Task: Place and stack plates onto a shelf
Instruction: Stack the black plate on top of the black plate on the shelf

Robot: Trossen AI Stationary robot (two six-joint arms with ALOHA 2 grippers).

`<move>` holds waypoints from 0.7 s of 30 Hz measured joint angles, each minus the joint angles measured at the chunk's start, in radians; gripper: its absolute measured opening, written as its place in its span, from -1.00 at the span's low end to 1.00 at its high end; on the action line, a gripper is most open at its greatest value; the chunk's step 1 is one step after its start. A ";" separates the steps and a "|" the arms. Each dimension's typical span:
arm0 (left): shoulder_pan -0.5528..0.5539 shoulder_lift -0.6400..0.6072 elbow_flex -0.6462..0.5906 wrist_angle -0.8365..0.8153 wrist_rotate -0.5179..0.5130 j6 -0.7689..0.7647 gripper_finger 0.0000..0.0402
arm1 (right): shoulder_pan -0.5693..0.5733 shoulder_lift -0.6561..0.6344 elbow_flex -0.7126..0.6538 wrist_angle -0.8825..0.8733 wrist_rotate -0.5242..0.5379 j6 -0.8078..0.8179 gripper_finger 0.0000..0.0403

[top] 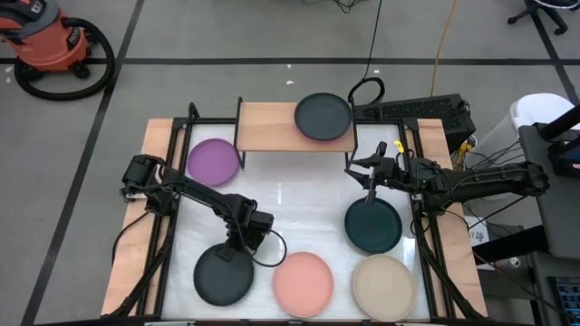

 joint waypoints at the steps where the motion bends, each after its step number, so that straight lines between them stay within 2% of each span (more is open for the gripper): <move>1: 0.011 -0.005 0.000 -0.008 -0.004 0.000 -0.94 | 0.000 0.000 0.000 0.000 0.000 0.000 -0.41; 6: 0.092 -0.076 0.011 -0.022 -0.086 0.012 -0.94 | 0.000 0.000 0.000 0.001 0.000 -0.007 -0.41; 12: 0.201 -0.203 0.127 -0.045 -0.256 0.072 -0.94 | 0.000 0.000 0.000 0.001 0.000 -0.036 -0.41; 17: 0.326 -0.265 0.262 0.042 -0.421 0.142 -0.94 | 0.000 -0.012 0.000 0.019 0.000 -0.088 -0.41; 21: 0.441 -0.262 0.346 0.145 -0.448 0.196 -0.94 | 0.000 -0.035 0.001 0.028 0.001 -0.118 -0.41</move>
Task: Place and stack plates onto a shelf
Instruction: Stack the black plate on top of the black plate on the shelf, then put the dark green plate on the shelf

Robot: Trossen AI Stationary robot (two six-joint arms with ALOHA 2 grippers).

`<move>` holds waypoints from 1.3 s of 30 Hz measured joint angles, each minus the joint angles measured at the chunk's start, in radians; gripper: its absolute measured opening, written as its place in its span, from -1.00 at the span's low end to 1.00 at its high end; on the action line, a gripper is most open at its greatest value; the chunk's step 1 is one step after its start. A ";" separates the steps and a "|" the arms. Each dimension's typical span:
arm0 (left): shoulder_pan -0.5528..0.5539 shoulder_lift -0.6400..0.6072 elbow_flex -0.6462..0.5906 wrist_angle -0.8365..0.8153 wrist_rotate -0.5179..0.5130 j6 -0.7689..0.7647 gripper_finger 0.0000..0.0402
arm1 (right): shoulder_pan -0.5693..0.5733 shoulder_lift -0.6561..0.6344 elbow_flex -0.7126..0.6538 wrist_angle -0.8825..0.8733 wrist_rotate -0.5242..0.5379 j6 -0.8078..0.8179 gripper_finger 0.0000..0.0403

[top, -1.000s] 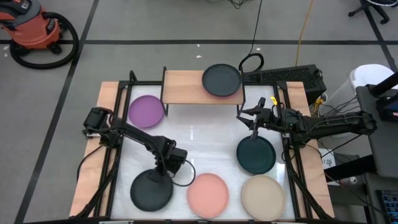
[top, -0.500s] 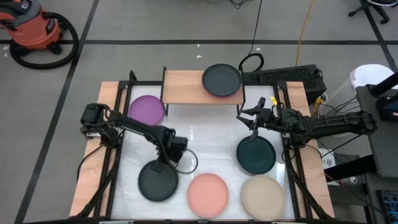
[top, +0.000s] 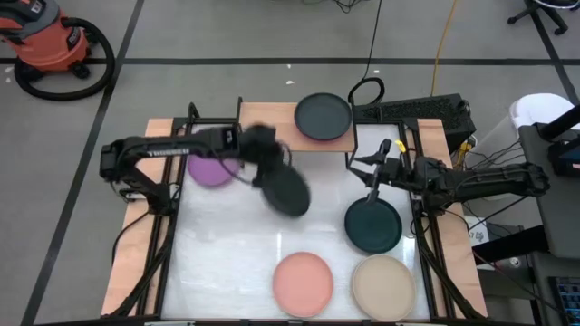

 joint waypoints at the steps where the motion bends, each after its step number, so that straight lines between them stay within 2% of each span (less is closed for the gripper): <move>1: 0.030 0.000 0.015 0.060 -0.001 0.004 -0.94 | 0.000 -0.006 0.000 -0.004 0.000 -0.010 -0.41; 5: 0.159 -0.001 0.057 0.287 0.035 -0.040 -0.94 | 0.000 -0.018 0.000 -0.013 0.000 -0.050 -0.41; 9: 0.277 0.030 0.087 0.464 0.190 -0.165 -0.94 | 0.000 -0.019 0.000 -0.015 0.032 -0.075 -0.41; 11: 0.320 0.066 0.086 0.551 0.236 -0.264 -0.94 | -0.001 -0.016 0.000 -0.025 0.058 -0.087 -0.41; 14: 0.368 0.139 0.089 0.635 0.305 -0.332 -0.94 | -0.003 -0.007 0.000 -0.028 0.104 -0.121 -0.41; 19: 0.405 0.266 0.187 0.589 0.379 -0.408 -0.94 | -0.003 -0.001 0.000 -0.028 0.135 -0.147 -0.41; 23: 0.414 0.349 0.283 0.521 0.384 -0.433 -0.94 | -0.003 0.000 0.000 -0.028 0.134 -0.144 -0.41; 27: 0.420 0.379 0.368 0.417 0.378 -0.429 -0.94 | -0.003 0.000 0.000 -0.032 0.133 -0.111 -0.41; 34: 0.440 0.371 0.394 0.348 0.369 -0.434 -0.66 | -0.003 0.000 0.000 -0.066 0.132 -0.067 -0.41; 39: 0.458 0.368 0.395 0.341 0.293 -0.427 -0.51 | -0.003 0.000 0.000 -0.066 0.132 -0.062 -0.41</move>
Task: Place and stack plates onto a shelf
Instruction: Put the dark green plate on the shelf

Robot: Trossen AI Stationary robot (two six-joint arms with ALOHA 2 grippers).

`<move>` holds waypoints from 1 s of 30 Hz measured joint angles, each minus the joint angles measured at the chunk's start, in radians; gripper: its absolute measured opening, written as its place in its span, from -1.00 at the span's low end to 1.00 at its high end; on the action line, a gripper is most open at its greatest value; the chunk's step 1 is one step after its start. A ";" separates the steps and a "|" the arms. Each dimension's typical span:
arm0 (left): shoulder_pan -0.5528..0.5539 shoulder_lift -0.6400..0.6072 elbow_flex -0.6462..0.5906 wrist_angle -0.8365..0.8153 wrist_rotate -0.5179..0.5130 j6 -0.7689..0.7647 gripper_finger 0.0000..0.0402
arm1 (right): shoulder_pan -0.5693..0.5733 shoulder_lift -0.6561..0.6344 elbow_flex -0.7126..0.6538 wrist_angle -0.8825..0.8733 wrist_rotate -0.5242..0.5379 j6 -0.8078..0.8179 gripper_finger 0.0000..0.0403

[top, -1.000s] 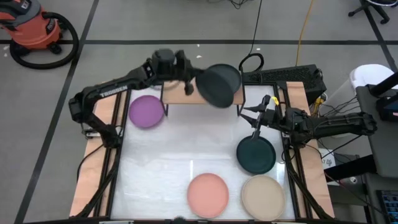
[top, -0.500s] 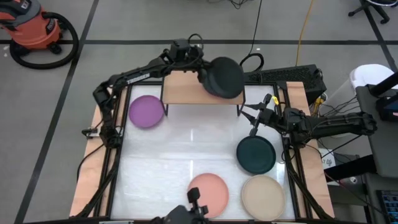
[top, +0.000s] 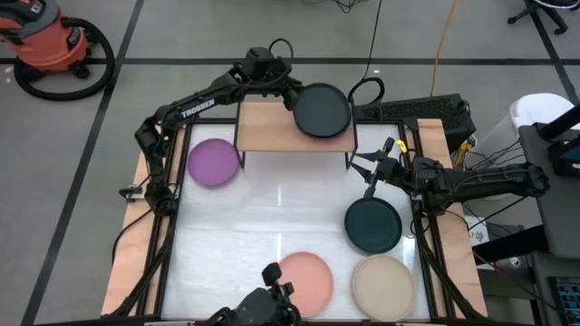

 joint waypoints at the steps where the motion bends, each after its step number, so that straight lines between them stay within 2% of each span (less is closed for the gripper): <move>1: 0.002 0.000 0.000 -0.006 -0.003 0.000 -0.49 | 0.000 0.000 0.000 0.000 0.000 0.000 -0.41; 8: 0.010 -0.031 -0.002 -0.031 0.028 0.040 -0.43 | 0.000 0.000 0.000 -0.008 0.000 0.010 -0.41; 14: -0.020 -0.169 -0.004 -0.002 0.142 0.089 -0.43 | 0.000 0.000 -0.001 -0.066 -0.001 0.062 -0.41; 19: -0.117 -0.299 -0.047 0.037 0.118 0.171 -0.43 | 0.000 0.000 -0.001 -0.118 -0.001 0.102 -0.41; 22: -0.183 -0.390 -0.159 0.122 0.117 0.177 -0.42 | 0.000 0.000 -0.011 -0.119 -0.001 0.131 -0.41; 26: -0.270 -0.508 -0.408 0.330 0.137 0.167 -0.42 | 0.000 0.000 -0.067 -0.062 -0.001 0.154 -0.41; 30: -0.284 -0.599 -0.691 0.592 0.053 0.108 -0.42 | 0.000 0.000 -0.151 0.070 -0.001 0.156 -0.41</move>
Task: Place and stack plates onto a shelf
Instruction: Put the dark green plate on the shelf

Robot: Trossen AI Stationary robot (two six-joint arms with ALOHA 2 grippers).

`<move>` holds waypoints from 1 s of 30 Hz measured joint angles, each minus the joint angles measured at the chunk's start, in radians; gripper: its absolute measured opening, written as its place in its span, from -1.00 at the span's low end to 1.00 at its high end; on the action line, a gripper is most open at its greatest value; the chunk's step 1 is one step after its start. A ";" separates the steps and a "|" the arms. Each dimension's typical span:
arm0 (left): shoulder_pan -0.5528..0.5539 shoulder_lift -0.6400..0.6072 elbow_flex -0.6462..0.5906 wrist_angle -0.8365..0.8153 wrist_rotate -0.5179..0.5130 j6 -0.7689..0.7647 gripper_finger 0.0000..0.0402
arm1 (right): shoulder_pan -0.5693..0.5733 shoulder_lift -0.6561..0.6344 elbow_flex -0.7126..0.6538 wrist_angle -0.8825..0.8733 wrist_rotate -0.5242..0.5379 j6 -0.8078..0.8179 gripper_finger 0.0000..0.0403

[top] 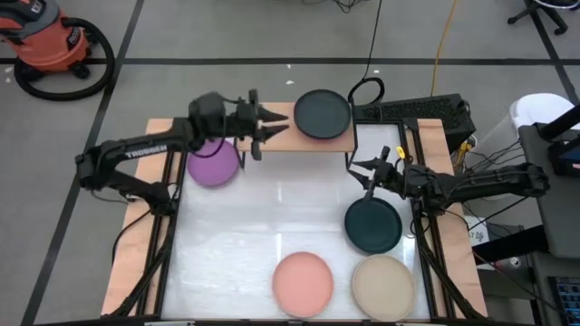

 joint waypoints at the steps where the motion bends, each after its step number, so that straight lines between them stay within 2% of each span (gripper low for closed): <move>1: 0.004 -0.017 -0.065 0.069 -0.020 -0.024 -0.42 | 0.000 0.000 -0.020 0.039 0.000 0.003 -0.41; 6: 0.023 -0.045 -0.323 0.410 -0.041 -0.211 -0.42 | 0.000 0.000 -0.083 0.173 0.000 0.059 -0.41; 10: 0.020 -0.045 -0.429 0.563 -0.048 -0.221 -0.42 | -0.001 0.000 -0.086 0.235 0.001 0.046 -0.41; 12: 0.022 -0.045 -0.447 0.584 -0.056 -0.220 -0.42 | -0.001 0.000 -0.086 0.272 0.005 0.043 -0.41; 17: 0.021 -0.045 -0.447 0.585 -0.058 -0.191 -0.42 | -0.001 0.000 -0.085 0.336 0.107 0.016 -0.41; 26: 0.022 -0.045 -0.447 0.576 -0.057 -0.180 -0.42 | -0.032 0.035 -0.007 0.313 0.106 0.057 -0.41; 30: 0.022 -0.045 -0.447 0.576 -0.057 -0.172 -0.42 | -0.033 0.077 0.065 0.219 0.104 0.045 -0.41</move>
